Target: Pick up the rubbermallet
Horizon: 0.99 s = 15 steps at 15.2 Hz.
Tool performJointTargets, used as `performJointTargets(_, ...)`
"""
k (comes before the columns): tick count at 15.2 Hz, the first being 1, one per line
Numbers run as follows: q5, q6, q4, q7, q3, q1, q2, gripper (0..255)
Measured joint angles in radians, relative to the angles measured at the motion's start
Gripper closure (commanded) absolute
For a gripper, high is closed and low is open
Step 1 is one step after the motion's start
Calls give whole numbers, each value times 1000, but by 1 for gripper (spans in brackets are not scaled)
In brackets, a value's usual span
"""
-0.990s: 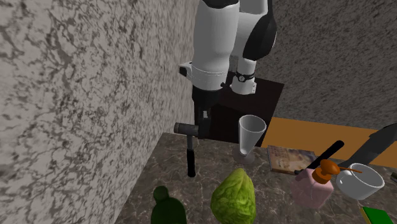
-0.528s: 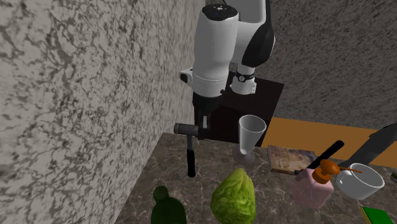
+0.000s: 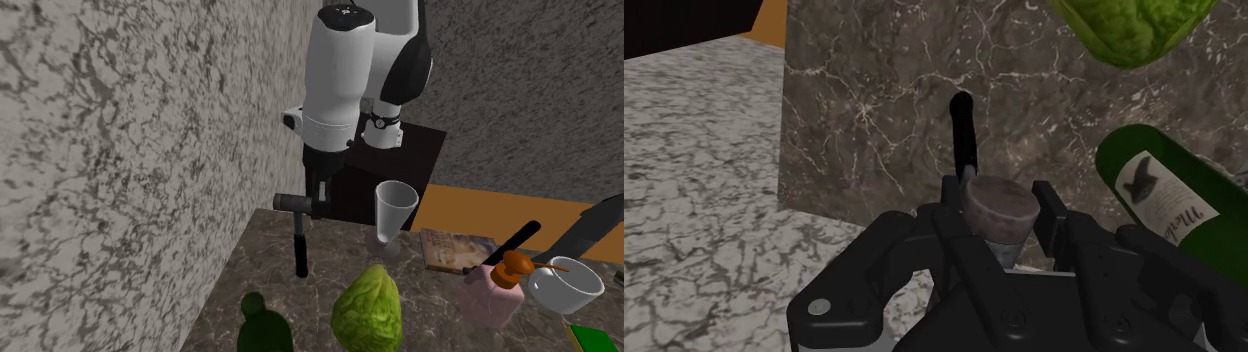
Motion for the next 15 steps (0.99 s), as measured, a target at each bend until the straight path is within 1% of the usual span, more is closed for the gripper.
performJointTargets(15,24,-160,108,-29,10,-1,-55,255)
